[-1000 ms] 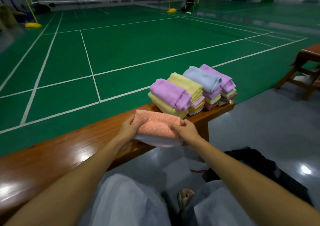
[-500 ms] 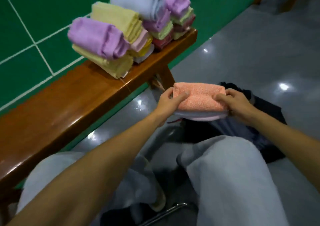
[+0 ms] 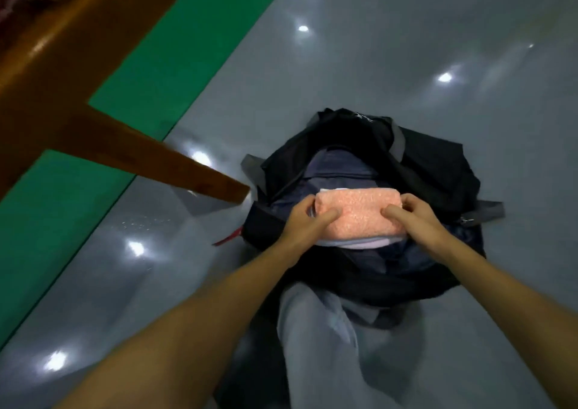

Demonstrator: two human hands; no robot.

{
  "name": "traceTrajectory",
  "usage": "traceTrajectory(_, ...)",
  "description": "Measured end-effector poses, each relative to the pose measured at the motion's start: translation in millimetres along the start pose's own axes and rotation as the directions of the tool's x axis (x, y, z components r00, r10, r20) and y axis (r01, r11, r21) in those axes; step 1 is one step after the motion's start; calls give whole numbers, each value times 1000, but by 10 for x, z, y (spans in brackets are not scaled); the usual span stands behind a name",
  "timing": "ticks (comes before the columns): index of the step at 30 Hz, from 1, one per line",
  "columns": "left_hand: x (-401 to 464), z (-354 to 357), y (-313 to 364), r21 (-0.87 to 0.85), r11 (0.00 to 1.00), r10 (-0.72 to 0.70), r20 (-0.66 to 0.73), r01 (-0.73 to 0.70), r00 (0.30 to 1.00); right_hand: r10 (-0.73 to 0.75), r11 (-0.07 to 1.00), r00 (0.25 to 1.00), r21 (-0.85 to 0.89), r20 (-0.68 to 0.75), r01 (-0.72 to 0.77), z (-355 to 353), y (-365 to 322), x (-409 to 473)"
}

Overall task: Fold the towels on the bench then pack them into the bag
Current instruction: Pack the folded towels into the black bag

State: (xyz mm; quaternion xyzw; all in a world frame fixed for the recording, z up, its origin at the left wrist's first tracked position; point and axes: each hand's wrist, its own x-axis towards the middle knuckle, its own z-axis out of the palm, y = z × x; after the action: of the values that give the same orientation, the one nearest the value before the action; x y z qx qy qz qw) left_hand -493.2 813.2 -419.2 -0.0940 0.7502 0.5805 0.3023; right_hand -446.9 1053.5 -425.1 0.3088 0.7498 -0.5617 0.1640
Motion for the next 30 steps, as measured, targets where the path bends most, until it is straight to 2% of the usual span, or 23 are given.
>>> traceTrajectory(4, 296, 402, -227, -14, 1000, -10, 12, 11, 1000, 8, 993, 1000, -116, -1, -8, -155, 154, 363)
traceTrajectory(7, 425, 617, -291, -52, 999, 11, 37, -9, 999, -105, 955, 992, -284, -64, 83, -336, 97, 530)
traceTrajectory(11, 515, 1061, -308, -61, 997, 46, 109, -39, 993, -322, 813, 945, -530, -63, 241, -656, -107, 723)
traceTrajectory(14, 556, 1330, -225, 89, 996, -46, 215, 27, 976, -246, 723, 969, -669, -13, 174, -644, -144, 789)
traceTrajectory(16, 560, 1351, -224, 248, 969, -5, 109, -23, 994, -185, 678, 982, -729, -46, 93, -496, -112, 718)
traceTrajectory(18, 554, 1273, -248, 330, 936, 134, -3, -126, 991, -275, 604, 954, -794, -123, 72, -346, -40, 592)
traceTrajectory(20, 587, 1224, -253, 375, 893, 247, 49, -247, 968, -391, 570, 895, -820, -216, 51, -234, 74, 459)
traceTrajectory(22, 659, 1275, -229, 357, 886, 259, 149, -296, 955, -445, 562, 858, -826, -256, 45, -200, 214, 421)
traceTrajectory(24, 706, 1342, -168, 326, 917, 163, 221, -230, 961, -407, 611, 877, -790, -256, 53, -202, 296, 450)
traceTrajectory(26, 744, 1370, -138, 365, 904, 122, 283, -225, 951, -324, 666, 908, -746, -266, 19, -212, 288, 482)
traceTrajectory(28, 755, 1321, -110, 441, 865, 118, 289, -242, 950, -312, 678, 903, -735, -295, -6, -202, 230, 448)
traceTrajectory(30, 732, 1201, -48, 495, 833, 144, 237, -247, 961, -330, 673, 896, -740, -296, 4, -182, 145, 344)
